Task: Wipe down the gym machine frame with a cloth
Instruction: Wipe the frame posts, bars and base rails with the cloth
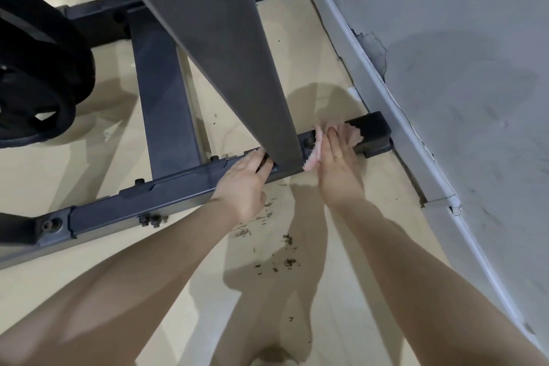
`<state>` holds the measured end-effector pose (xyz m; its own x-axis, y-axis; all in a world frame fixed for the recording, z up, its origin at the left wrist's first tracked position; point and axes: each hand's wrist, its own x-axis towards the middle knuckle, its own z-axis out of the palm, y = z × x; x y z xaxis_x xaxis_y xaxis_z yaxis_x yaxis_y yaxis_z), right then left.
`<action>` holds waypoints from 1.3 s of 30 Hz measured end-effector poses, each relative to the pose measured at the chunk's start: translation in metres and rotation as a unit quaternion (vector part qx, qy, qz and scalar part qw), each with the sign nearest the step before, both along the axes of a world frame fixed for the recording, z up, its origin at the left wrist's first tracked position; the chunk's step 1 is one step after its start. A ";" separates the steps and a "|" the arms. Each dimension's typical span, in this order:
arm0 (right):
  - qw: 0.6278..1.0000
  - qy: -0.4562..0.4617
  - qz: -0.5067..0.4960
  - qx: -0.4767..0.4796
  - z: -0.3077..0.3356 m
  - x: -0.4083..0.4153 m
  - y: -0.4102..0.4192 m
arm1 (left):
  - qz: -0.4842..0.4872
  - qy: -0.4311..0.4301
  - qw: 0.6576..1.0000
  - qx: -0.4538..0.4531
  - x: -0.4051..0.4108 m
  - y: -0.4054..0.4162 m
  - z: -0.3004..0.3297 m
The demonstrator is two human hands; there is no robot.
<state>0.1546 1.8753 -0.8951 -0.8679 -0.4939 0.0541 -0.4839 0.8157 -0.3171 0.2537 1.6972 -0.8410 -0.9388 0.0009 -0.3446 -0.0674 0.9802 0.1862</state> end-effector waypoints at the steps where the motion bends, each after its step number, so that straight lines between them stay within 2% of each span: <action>1: 1.000 0.011 -0.001 0.021 0.002 -0.008 0.005 | -0.003 -0.006 1.000 -0.003 -0.001 -0.002 -0.001; 3: 0.999 0.008 -0.032 0.038 0.000 -0.024 0.017 | -0.014 -0.025 1.000 -0.011 -0.001 -0.004 0.000; 6: 0.999 -0.016 -0.026 -0.013 0.002 -0.014 0.004 | -0.031 -0.044 0.998 -0.025 -0.004 -0.005 0.003; 8: 0.998 -0.061 0.021 0.007 -0.001 -0.007 0.003 | -0.038 -0.058 0.997 -0.042 -0.005 -0.005 0.006; 9: 0.998 -0.046 0.040 0.014 0.001 -0.012 0.008 | -0.047 -0.060 0.996 -0.055 -0.004 -0.005 0.008; 11: 0.998 -0.014 0.023 0.052 0.006 -0.034 0.020 | -0.063 -0.056 0.993 -0.086 -0.001 -0.003 0.010; 13: 0.995 -0.022 -0.011 0.096 0.010 -0.049 0.017 | -0.066 -0.056 0.990 -0.109 0.006 0.001 0.012; 14: 0.996 -0.028 -0.020 0.085 0.009 -0.048 0.009 | -0.072 -0.054 0.989 -0.117 0.013 0.003 0.011; 18: 0.996 -0.073 0.045 -0.001 0.004 -0.029 -0.004 | -0.165 0.035 0.976 -0.139 0.038 0.009 0.004; 20: 0.996 -0.045 0.072 0.033 0.012 -0.036 0.015 | -0.200 0.034 0.963 -0.175 0.039 0.005 0.009; 22: 0.995 -0.049 0.023 0.088 0.016 -0.048 0.027 | -0.237 0.069 0.949 -0.193 0.032 0.006 0.025; 23: 0.992 -0.080 -0.010 0.099 0.019 -0.047 0.023 | -0.260 0.083 0.940 -0.206 0.028 0.008 0.034; 26: 0.988 -0.142 -0.052 0.025 0.026 -0.011 -0.010 | -0.336 0.111 0.899 -0.256 0.022 0.016 0.051; 28: 0.982 -0.175 -0.069 -0.034 0.033 0.002 -0.017 | -0.357 0.080 0.893 -0.260 0.021 0.016 0.057; 31: 0.915 -0.345 -0.146 -0.149 0.062 -0.005 0.003 | -0.357 0.099 0.888 -0.272 0.015 0.015 0.058; 36: 0.835 -0.333 -0.346 -0.268 0.110 0.040 0.036 | -0.396 0.077 0.877 -0.260 0.019 0.021 0.068; 37: 0.834 -0.338 -0.356 -0.252 0.119 0.050 0.039 | -0.411 0.071 0.872 -0.257 0.021 0.024 0.070; 39: 0.861 -0.334 -0.337 -0.186 0.130 0.058 0.045 | -0.431 0.070 0.863 -0.255 0.025 0.029 0.073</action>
